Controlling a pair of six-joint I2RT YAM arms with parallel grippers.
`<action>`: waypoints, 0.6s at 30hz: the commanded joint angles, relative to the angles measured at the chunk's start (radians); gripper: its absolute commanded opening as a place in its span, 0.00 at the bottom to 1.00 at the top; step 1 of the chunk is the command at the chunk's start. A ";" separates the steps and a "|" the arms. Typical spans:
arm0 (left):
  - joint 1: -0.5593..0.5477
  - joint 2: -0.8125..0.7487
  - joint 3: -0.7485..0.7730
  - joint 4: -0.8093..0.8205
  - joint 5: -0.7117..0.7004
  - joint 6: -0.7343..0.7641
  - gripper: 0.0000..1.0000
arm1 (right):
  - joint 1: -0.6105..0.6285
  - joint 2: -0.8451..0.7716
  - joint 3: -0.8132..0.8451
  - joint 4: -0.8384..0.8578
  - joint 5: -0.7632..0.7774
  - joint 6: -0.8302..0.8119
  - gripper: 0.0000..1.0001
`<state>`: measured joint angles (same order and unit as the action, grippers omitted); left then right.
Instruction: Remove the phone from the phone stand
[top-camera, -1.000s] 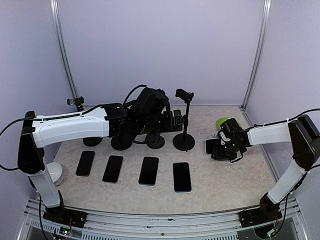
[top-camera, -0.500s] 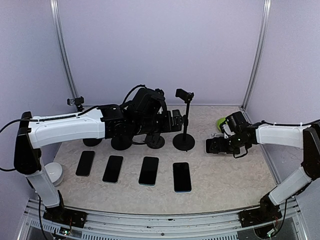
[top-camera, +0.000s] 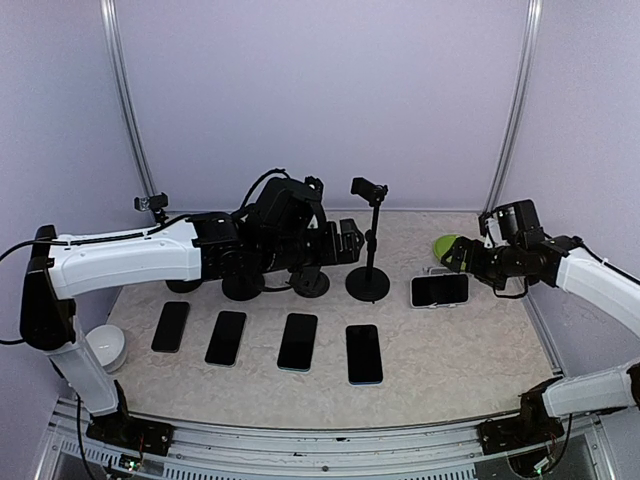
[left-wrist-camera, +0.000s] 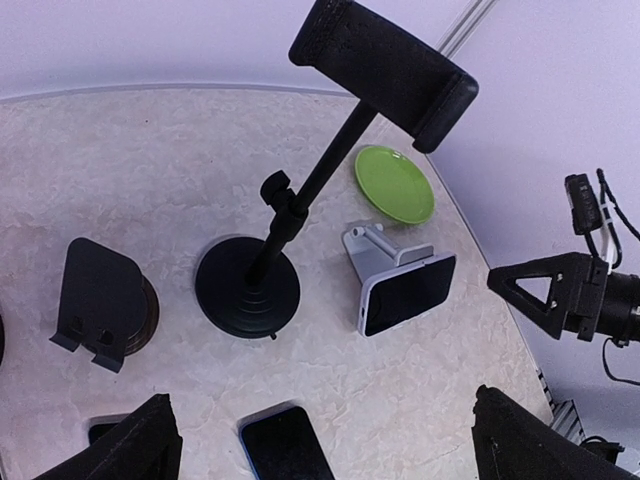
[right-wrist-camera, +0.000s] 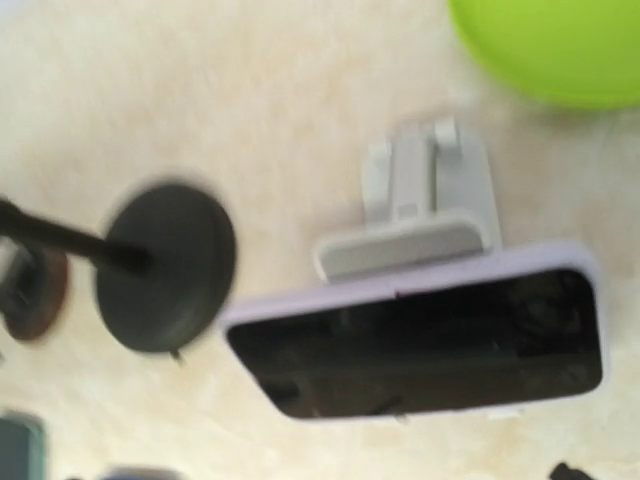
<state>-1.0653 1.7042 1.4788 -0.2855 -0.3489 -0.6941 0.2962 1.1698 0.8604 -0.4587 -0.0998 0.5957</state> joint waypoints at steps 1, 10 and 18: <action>0.007 -0.036 -0.012 0.038 -0.018 0.018 0.99 | -0.025 -0.089 0.031 0.008 0.071 0.134 1.00; 0.018 -0.038 -0.009 0.046 -0.019 0.030 0.99 | -0.139 -0.133 -0.100 0.050 -0.003 0.418 1.00; 0.033 -0.038 -0.015 0.053 -0.005 0.034 0.99 | -0.180 -0.183 -0.293 0.236 -0.052 0.696 1.00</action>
<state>-1.0435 1.6981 1.4788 -0.2577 -0.3527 -0.6788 0.1337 1.0153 0.6262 -0.3416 -0.1238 1.1183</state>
